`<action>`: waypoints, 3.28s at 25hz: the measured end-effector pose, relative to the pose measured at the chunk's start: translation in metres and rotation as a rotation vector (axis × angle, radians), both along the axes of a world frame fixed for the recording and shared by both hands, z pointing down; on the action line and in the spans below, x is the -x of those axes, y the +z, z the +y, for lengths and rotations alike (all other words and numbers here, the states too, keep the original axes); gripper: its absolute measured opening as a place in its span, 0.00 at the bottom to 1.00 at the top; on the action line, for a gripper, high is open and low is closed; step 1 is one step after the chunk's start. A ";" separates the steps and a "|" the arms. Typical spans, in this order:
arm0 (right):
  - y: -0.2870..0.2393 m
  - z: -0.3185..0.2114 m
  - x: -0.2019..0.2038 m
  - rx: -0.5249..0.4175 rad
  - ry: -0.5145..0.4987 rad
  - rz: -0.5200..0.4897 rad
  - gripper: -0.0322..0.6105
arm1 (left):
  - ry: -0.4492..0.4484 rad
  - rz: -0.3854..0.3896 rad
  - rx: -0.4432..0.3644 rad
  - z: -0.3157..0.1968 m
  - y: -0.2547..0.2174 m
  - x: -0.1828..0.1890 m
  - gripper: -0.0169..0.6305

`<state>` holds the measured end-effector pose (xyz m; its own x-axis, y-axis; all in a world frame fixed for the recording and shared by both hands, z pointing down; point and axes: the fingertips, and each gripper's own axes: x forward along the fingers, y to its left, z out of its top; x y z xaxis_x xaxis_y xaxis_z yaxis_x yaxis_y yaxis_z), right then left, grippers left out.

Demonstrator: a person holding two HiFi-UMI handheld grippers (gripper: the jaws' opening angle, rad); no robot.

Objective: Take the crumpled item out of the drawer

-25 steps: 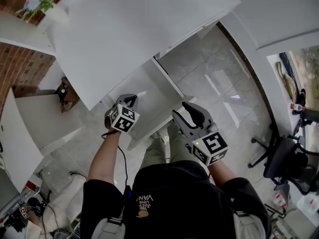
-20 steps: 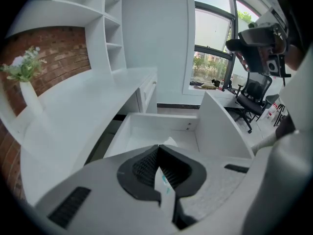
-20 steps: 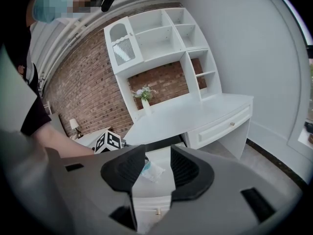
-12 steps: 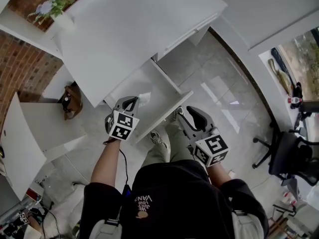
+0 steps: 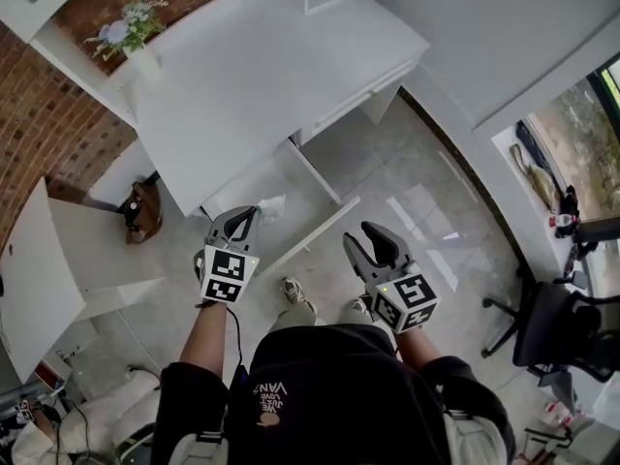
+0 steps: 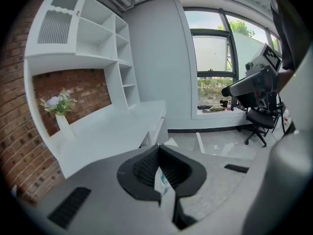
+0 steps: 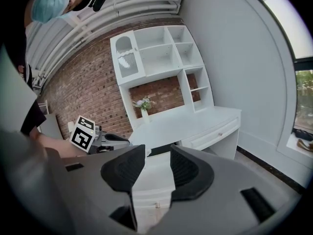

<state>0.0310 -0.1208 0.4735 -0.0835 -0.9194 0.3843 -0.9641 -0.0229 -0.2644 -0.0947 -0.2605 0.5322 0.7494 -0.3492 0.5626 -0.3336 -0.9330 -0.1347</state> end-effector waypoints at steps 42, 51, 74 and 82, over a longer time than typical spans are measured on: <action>-0.070 0.189 -0.058 -0.178 -0.243 0.085 0.05 | -0.327 0.277 -0.160 0.269 -0.151 -0.018 0.04; -0.071 0.213 -0.055 -0.186 -0.267 0.093 0.05 | -0.339 0.290 -0.168 0.303 -0.156 -0.018 0.04; -0.061 0.242 -0.056 -0.167 -0.274 0.102 0.05 | -0.329 0.291 -0.155 0.335 -0.150 -0.029 0.04; -0.062 0.241 -0.053 -0.164 -0.279 0.107 0.05 | -0.326 0.287 -0.153 0.336 -0.147 -0.026 0.04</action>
